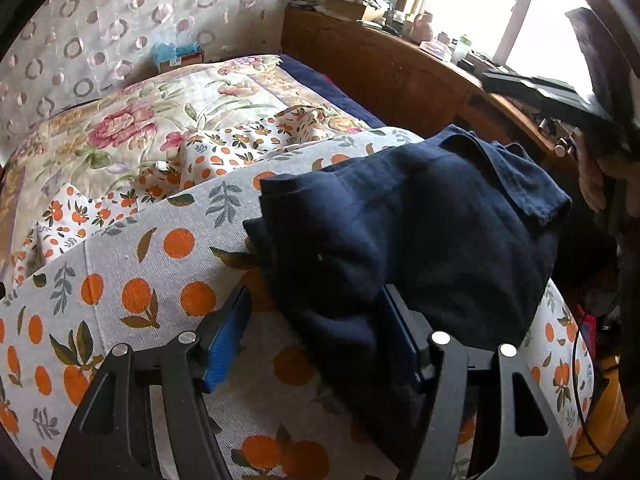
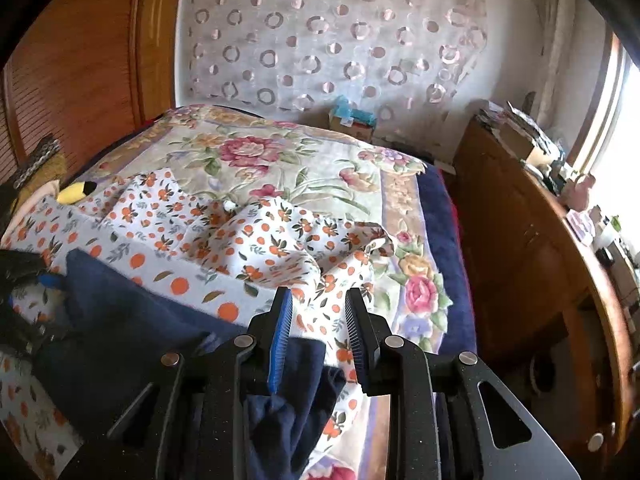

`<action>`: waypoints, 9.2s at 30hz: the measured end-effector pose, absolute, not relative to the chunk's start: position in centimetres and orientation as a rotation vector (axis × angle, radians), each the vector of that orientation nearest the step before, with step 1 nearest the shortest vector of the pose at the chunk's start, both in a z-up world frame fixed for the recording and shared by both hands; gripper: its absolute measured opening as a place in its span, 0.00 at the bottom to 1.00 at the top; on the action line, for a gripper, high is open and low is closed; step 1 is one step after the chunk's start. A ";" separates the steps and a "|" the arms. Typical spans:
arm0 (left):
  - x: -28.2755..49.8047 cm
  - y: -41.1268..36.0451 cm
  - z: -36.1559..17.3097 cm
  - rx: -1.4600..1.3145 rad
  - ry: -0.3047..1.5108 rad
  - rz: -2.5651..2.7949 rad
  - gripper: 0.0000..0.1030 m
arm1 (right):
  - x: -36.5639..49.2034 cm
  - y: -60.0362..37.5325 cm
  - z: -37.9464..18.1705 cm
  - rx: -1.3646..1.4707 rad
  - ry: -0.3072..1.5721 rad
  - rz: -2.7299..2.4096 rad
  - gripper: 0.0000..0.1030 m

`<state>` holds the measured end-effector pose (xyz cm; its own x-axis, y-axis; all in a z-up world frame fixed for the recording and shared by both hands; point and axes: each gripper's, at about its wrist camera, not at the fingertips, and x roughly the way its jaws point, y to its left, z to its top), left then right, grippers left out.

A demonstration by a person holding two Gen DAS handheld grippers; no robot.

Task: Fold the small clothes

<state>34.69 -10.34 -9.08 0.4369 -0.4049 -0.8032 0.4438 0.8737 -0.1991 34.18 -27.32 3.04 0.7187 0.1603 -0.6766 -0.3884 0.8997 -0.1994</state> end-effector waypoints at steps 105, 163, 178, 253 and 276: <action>30.0 -5.6 -0.4 -0.089 0.682 -0.603 0.12 | 28.7 -36.9 6.2 -0.140 0.684 0.425 0.19; 13.7 26.6 -6.9 -0.287 0.549 0.197 0.12 | 38.0 14.2 4.1 -0.608 0.458 0.980 0.49; 11.4 25.9 -4.4 -0.210 0.536 0.189 0.60 | 40.4 12.8 4.0 -0.450 0.434 0.969 0.49; 5.7 2.8 5.7 -0.022 0.389 -0.009 0.81 | 4.9 -18.7 6.8 0.001 0.277 0.404 0.78; 5.4 2.8 5.6 -0.021 0.386 -0.008 0.81 | 5.7 -20.0 6.6 0.003 0.280 0.409 0.78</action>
<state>5.39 2.85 5.64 0.9264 -0.0113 -0.3763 0.0035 0.9998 -0.0215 5.74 -20.03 6.62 0.8798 0.3924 -0.2681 -0.3916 0.9182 0.0588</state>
